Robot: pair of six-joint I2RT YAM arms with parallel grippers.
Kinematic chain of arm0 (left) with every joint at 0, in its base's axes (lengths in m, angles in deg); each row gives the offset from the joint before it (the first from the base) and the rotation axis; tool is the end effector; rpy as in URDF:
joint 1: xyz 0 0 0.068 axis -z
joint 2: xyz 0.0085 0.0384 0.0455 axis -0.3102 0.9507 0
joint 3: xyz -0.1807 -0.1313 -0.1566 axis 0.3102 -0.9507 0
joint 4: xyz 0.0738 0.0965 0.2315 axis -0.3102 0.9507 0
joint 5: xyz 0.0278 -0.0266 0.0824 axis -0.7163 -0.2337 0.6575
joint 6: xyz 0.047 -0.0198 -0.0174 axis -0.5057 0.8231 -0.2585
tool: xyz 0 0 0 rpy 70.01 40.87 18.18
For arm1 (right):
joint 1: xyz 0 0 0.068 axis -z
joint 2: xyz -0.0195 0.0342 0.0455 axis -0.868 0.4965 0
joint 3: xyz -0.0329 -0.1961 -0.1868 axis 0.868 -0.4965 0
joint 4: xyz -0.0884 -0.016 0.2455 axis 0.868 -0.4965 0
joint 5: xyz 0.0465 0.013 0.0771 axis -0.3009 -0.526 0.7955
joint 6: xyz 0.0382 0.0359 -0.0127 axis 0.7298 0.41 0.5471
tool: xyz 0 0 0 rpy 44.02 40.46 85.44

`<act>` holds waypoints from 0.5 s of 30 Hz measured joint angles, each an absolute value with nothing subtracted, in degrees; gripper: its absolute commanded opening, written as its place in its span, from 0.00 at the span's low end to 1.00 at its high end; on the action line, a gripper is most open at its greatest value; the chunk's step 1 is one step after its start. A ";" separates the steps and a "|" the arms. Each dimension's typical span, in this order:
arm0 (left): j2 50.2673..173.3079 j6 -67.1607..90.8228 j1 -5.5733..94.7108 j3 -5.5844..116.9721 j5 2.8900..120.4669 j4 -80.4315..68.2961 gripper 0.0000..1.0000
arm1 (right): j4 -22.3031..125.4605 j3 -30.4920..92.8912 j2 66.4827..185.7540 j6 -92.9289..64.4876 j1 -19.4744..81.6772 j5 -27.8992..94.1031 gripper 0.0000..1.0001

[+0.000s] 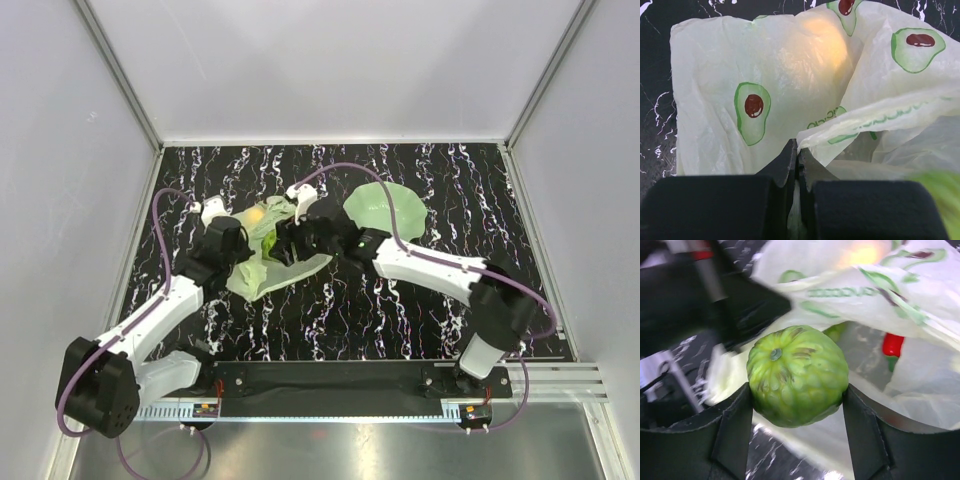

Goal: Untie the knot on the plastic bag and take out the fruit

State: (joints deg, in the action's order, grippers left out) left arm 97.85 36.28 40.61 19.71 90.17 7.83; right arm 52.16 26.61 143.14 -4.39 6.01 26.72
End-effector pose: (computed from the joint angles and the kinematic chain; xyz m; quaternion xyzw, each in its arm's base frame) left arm 0.2141 -0.0755 0.2303 -0.1812 0.8660 -0.0774 0.4595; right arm 0.2335 0.3252 0.2670 -0.2801 0.8056 0.3102 0.4199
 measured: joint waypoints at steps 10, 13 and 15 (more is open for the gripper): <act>98.58 34.95 40.57 23.99 89.67 6.58 0.00 | 44.54 24.03 124.43 -4.85 6.01 38.72 0.00; 97.92 34.27 40.57 23.99 88.90 7.04 0.00 | 41.61 23.81 116.98 -4.72 5.99 33.62 0.00; 96.70 33.68 40.55 23.99 88.51 7.28 0.00 | 37.74 24.99 113.07 -4.57 6.10 24.97 0.00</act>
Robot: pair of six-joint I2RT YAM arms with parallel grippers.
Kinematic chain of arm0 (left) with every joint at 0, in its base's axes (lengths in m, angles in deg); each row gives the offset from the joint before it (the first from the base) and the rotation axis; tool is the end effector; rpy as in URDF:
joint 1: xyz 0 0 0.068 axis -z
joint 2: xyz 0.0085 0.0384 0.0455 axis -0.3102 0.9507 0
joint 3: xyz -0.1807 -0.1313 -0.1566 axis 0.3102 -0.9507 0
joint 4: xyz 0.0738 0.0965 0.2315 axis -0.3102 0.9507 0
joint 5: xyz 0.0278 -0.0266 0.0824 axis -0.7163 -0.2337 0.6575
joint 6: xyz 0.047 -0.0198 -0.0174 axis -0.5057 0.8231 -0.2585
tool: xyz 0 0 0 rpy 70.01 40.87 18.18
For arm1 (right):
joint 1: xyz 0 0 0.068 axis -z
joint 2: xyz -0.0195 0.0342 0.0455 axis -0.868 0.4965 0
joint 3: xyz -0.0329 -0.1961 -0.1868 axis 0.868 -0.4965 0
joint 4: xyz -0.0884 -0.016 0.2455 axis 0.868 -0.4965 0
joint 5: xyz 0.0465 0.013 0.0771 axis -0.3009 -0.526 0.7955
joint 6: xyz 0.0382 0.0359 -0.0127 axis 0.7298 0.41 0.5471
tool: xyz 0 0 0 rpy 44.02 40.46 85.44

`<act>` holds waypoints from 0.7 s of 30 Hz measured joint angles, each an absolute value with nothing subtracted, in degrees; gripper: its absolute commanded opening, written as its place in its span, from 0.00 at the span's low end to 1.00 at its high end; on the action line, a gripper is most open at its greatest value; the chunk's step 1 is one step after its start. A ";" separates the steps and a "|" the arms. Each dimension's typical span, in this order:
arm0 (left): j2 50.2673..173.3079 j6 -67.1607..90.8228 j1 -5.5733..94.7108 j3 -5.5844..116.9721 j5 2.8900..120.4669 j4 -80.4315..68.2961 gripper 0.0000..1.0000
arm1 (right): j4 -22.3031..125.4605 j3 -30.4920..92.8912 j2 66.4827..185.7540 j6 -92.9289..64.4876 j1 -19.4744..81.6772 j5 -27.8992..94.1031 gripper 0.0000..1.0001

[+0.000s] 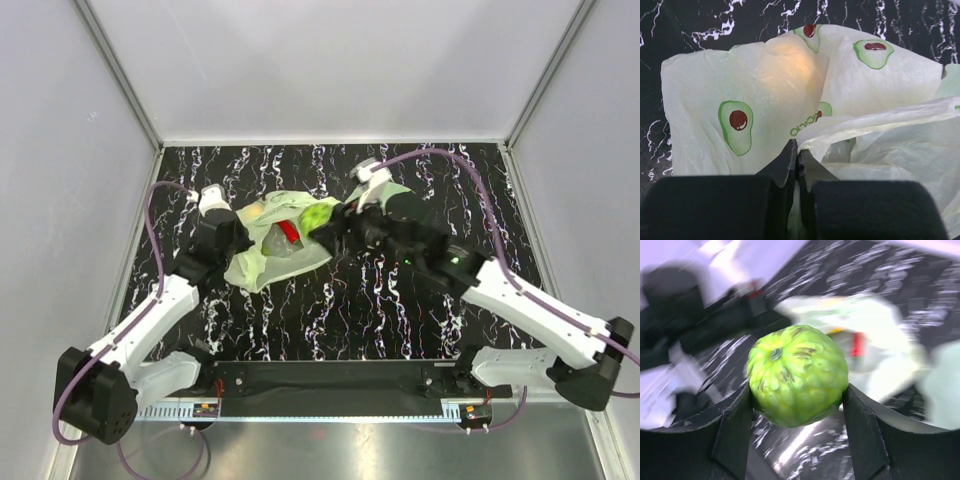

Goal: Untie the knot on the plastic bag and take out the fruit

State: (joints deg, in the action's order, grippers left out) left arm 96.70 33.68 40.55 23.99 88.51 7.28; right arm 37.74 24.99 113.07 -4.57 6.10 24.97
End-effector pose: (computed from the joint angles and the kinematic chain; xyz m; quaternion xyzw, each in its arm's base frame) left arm 0.2190 -0.0783 0.2604 -0.1609 0.8479 -0.1034 0.4945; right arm 0.1594 0.2199 0.3996 -0.2501 0.7418 0.3568 0.5098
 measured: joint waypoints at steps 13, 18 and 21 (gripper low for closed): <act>85.20 31.39 40.55 22.03 87.52 10.78 0.00 | 21.10 28.08 121.98 3.87 28.11 4.34 0.00; 82.29 29.49 40.55 21.94 85.34 11.96 0.00 | 21.00 28.49 133.57 3.91 32.31 8.03 0.00; 80.48 28.20 40.55 21.70 83.96 12.79 0.00 | 20.97 29.65 139.80 3.89 33.44 10.06 0.00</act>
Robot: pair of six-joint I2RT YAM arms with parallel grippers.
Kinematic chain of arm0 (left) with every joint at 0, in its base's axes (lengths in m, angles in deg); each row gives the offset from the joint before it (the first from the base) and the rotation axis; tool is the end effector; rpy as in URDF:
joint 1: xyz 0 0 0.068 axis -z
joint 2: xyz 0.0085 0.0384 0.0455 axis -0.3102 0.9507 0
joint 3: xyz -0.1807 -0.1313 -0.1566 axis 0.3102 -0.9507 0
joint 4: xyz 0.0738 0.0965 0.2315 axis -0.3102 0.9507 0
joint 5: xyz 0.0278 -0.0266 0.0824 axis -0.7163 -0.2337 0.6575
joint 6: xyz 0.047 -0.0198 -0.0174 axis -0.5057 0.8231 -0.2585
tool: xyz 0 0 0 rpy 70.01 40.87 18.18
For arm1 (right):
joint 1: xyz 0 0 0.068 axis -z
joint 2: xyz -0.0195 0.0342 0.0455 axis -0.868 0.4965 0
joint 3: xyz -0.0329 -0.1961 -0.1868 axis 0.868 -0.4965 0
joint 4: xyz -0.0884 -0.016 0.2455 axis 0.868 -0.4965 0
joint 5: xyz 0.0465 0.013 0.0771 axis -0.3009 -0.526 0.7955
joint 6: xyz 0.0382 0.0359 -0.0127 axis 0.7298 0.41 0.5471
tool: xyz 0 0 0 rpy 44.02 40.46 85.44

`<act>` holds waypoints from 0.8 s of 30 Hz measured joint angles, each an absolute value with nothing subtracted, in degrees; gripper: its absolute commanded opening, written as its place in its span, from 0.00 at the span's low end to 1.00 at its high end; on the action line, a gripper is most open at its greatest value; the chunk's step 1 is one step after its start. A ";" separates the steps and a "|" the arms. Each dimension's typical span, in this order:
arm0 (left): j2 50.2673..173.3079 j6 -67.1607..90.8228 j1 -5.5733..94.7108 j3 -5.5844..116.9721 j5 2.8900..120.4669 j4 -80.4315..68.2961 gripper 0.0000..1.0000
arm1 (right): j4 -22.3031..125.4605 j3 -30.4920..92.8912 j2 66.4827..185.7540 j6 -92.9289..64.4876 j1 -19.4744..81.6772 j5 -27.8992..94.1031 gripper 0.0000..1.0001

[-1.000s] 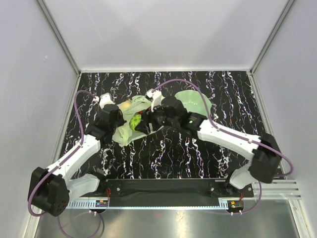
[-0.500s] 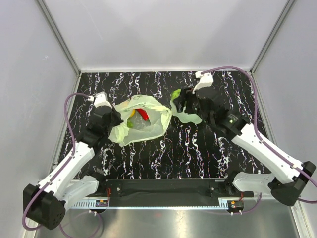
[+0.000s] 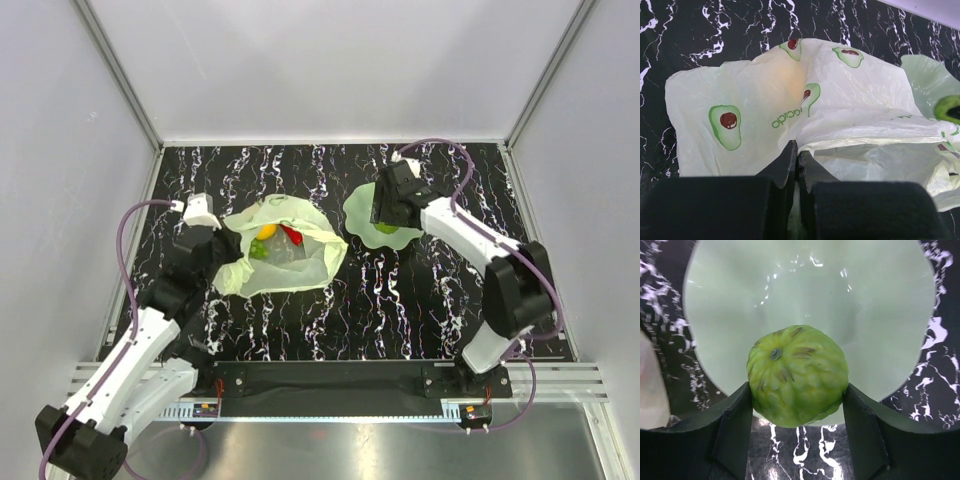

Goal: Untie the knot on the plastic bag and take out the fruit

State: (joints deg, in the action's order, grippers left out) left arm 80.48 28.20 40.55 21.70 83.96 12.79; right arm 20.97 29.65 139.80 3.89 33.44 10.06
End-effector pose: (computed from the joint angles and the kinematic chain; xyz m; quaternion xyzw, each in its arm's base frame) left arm 0.1700 -0.0610 0.2897 -0.1070 0.8219 -0.1424 0.5410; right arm 0.3250 0.1534 0.2610 0.0285 0.9372 0.0271 0.3465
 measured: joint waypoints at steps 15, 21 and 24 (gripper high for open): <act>78.18 26.62 40.55 21.28 80.40 15.67 0.00 | 21.04 35.81 147.12 2.71 36.46 13.12 1.00; 79.25 27.08 40.55 21.00 80.18 15.67 0.00 | 20.67 34.79 136.08 1.58 36.28 15.88 1.00; 79.58 27.54 40.55 20.71 80.27 15.72 0.00 | 23.29 30.11 123.93 0.00 34.03 21.41 1.00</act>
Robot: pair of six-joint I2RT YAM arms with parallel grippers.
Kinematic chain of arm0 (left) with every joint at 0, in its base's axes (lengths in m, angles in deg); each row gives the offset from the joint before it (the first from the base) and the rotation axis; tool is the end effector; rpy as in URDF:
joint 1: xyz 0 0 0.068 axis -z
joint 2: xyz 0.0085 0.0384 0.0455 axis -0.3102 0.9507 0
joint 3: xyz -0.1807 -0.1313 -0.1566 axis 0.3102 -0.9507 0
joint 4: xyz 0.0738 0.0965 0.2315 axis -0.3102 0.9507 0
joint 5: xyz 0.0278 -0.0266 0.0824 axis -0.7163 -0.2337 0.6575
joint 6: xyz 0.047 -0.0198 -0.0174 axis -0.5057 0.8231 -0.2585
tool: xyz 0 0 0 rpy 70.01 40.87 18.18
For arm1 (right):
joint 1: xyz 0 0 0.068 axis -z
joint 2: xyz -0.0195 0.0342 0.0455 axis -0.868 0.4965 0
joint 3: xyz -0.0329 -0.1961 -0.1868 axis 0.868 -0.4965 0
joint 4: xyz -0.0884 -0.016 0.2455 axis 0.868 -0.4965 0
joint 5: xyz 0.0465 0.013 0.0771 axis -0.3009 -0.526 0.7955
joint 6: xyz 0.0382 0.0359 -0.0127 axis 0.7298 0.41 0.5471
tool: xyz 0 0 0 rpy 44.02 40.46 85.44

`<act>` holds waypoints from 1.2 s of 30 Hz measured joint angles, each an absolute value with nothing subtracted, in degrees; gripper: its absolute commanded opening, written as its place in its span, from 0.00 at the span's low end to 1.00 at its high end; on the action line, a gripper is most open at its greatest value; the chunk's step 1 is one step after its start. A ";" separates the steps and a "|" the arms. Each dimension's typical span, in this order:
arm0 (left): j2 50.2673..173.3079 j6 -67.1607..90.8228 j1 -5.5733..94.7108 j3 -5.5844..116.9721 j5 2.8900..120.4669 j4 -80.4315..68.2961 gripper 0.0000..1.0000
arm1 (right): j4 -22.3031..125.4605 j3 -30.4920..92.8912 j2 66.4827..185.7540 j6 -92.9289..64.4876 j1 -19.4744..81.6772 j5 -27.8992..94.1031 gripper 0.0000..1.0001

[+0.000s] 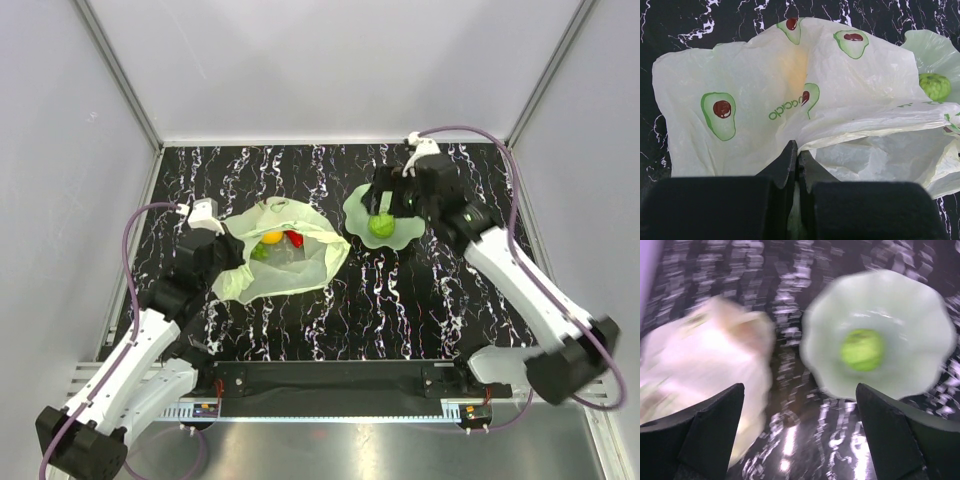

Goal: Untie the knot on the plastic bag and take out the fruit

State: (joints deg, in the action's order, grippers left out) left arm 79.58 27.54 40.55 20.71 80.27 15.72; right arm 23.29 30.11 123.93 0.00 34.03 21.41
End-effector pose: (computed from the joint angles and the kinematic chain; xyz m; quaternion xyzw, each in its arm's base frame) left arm 0.1648 -0.0612 0.2809 -0.0832 0.8405 -0.1539 0.5129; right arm 0.2790 0.1344 0.3538 -0.0228 0.8791 0.1618 0.4478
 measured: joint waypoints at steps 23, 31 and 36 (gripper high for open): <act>81.88 30.08 40.46 25.24 87.35 17.14 0.00 | 37.98 27.40 136.76 -2.75 -5.70 15.18 1.00; 85.77 29.49 40.46 30.75 87.90 15.65 0.00 | 41.15 42.15 154.09 -3.01 -5.53 3.75 1.00; 86.36 29.07 40.05 30.75 88.40 15.91 0.00 | 41.32 47.57 162.31 0.50 -3.71 -0.93 1.00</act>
